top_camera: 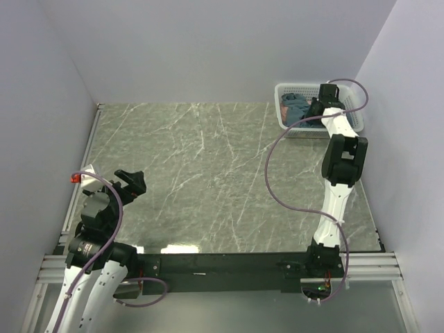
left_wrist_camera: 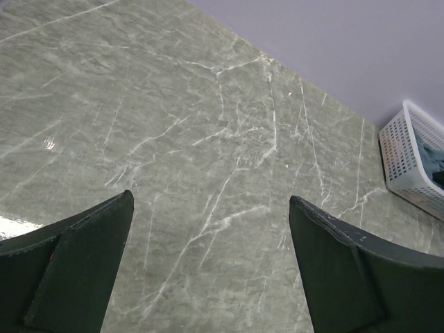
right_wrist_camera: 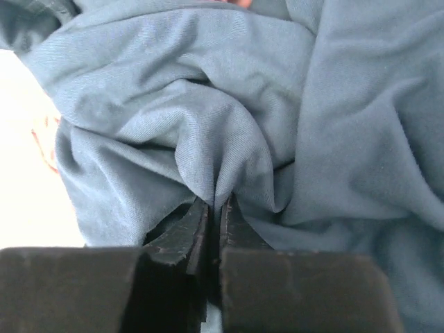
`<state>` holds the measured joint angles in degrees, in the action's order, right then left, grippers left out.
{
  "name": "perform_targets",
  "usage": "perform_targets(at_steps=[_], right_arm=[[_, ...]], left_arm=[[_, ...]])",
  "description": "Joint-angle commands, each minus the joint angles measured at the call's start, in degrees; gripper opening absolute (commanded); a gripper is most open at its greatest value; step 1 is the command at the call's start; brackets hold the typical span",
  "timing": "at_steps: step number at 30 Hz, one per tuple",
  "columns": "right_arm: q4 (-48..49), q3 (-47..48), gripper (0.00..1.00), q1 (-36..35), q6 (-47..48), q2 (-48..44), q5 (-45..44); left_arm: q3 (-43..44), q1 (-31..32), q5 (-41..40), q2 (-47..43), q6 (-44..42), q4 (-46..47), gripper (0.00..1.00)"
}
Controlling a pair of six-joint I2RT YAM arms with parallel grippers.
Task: Fold and stack the t-shirts
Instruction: Grab the tshirt from the pile, then move the tshirt to the center of the board
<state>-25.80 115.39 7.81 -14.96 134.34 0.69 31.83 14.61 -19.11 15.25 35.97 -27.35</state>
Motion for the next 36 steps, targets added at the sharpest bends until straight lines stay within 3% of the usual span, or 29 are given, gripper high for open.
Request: perform_targets(at_steps=[1,13,21,27,36], right_arm=[[4.4,-0.7,0.00,-0.5,0.0,-5.1,0.9],[13.7,-3.1,0.00,-6.2,5.4,-31.1,-7.0],[8.3,3.2,0.00,-7.5,5.7,-35.9,4.2],[5.9,3.4,0.00,-17.9,7.0,-41.5,10.7],[9.0,-11.7,0.02,-31.7,-3.0,-48.7,23.2]], left_arm=[[1.5,0.1,1.4,0.6,-1.2,1.2,1.00],[1.6,0.1,0.7,-0.9,-0.9,1.0,0.99],[1.5,0.2,0.5,-2.9,-0.6,0.8,1.00],[1.3,0.1,0.6,-3.7,-0.6,1.1,0.99],[1.1,0.1,1.4,-4.5,-0.8,1.2,0.99]])
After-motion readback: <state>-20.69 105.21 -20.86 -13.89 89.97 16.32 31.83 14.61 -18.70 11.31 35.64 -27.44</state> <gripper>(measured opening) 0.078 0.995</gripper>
